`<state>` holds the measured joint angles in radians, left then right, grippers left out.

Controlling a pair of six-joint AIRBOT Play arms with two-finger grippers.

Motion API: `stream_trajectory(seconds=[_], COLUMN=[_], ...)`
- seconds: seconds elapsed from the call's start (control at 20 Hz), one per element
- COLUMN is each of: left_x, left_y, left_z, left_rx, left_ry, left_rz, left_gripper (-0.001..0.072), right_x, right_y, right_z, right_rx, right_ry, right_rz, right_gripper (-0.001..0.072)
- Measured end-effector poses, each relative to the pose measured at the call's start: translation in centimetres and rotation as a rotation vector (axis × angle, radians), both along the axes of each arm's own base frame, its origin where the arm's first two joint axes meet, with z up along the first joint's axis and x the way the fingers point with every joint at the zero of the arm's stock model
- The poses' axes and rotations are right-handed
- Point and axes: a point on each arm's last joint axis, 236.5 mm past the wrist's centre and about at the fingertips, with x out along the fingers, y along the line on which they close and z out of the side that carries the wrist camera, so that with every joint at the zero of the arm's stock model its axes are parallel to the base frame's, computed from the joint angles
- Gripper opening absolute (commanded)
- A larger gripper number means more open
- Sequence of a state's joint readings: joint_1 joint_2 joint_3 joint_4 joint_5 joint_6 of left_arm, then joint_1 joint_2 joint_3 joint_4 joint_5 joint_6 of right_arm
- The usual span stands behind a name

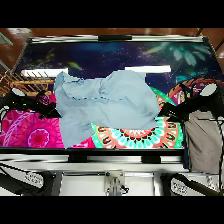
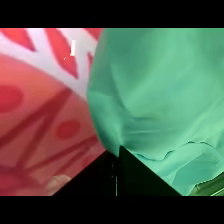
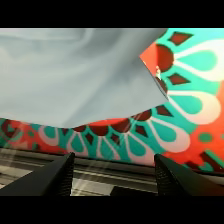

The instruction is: Fold the shirts.

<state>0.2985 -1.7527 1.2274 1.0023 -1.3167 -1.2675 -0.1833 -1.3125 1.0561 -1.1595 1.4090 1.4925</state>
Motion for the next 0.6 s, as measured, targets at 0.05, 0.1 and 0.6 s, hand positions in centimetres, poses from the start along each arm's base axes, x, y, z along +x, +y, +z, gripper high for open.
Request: stream_trajectory(seconds=[0.05, 0.1, 0.6], left_x=[0.1, 0.2, 1.2], left_y=[-0.2, -0.2, -0.6], left_z=[0.1, 0.2, 3.7], left_rx=[-0.006, -0.003, -0.006], left_ry=[-0.007, -0.019, -0.135], left_rz=[-0.006, -0.016, -0.061], left_gripper=[0.0047, 0.0047, 0.0047], right_x=[-0.8, -1.5, 0.1], right_y=[-0.1, 0.0, 0.9], right_z=[-0.8, -1.7, -8.3], right_rx=[-0.006, -0.005, 0.040], right_ry=[0.028, 0.052, 0.020], right_rz=[-0.005, -0.016, -0.266], right_gripper=[0.0621, 0.0621, 0.0556])
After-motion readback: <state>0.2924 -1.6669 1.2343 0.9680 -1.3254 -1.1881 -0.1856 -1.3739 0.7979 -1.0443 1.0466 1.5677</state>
